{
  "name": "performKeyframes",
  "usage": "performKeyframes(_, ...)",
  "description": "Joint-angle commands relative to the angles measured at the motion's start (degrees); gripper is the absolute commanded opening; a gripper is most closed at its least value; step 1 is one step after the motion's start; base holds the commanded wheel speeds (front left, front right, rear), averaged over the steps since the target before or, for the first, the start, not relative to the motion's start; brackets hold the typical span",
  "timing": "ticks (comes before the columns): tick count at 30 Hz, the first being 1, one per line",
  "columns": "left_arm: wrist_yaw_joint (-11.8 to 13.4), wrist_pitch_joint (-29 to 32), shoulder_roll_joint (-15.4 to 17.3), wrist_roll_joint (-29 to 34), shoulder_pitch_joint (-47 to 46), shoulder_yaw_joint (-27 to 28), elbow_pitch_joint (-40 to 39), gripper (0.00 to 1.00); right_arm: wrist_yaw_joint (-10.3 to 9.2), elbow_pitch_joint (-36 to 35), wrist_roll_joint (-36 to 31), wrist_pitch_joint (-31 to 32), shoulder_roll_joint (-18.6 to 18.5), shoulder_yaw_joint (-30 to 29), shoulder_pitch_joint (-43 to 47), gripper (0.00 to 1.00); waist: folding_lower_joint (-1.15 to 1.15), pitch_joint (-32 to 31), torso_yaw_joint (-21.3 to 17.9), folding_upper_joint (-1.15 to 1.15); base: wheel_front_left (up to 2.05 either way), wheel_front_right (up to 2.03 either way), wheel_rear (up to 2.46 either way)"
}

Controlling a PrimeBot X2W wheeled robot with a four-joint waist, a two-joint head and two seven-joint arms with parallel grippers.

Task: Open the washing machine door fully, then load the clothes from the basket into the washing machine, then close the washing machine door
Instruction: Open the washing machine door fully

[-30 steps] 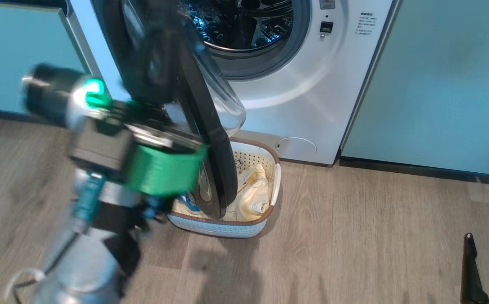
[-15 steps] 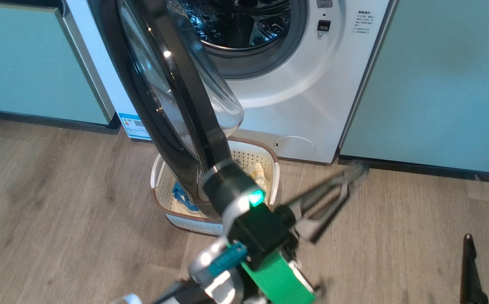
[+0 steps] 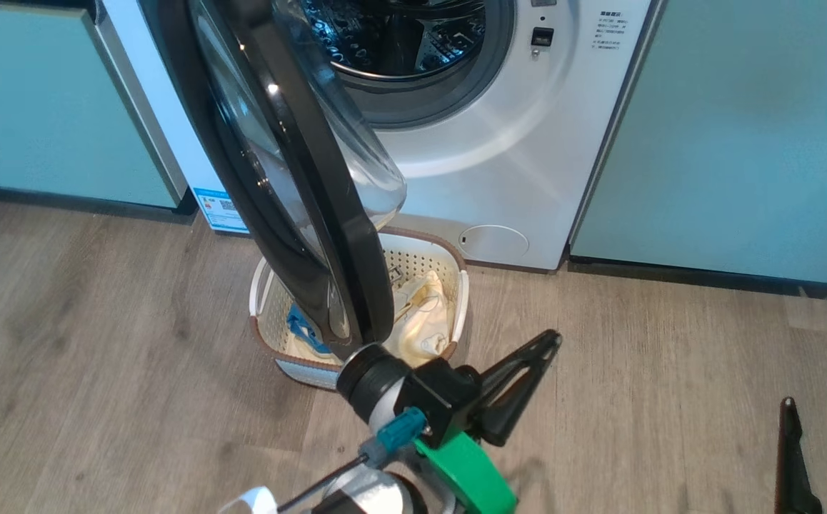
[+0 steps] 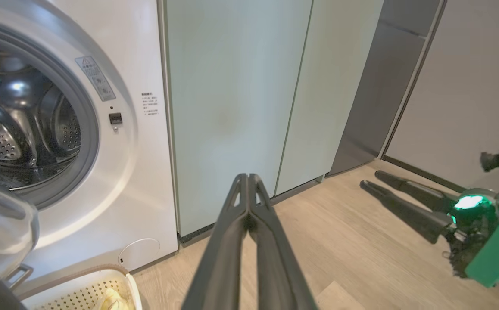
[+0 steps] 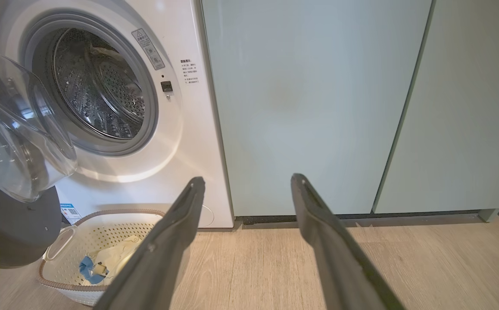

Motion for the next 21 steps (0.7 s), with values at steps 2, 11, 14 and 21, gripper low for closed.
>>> performKeyframes(2,0.37,-0.84,-0.19,-0.25,-2.54,2.33,0.67,0.00,-0.15,-1.50,-0.09,-0.55,-1.04,1.16,-2.28,1.00,0.00,-0.11,-0.15,0.00,0.00,0.00,0.00)
performKeyframes(11,1.37,-1.77,0.94,-0.77,-6.10,5.85,8.78,0.00,-0.15,-1.00,0.17,-0.55,-1.04,1.00,-2.55,1.00,0.00,0.20,-0.69,0.00,0.00,0.00,0.00)
performKeyframes(14,2.00,-2.08,1.68,-0.80,-7.54,7.45,10.85,0.00,-0.15,-0.90,0.30,-0.55,-1.04,0.77,-2.76,1.00,0.00,0.47,-0.72,0.00,0.00,0.00,0.00)
performKeyframes(21,3.46,-2.96,3.15,-1.55,-10.29,10.95,15.97,0.00,-0.15,-0.46,0.51,-0.55,-1.04,0.45,-3.34,1.00,0.00,1.06,-0.78,0.00,0.00,0.00,0.00)
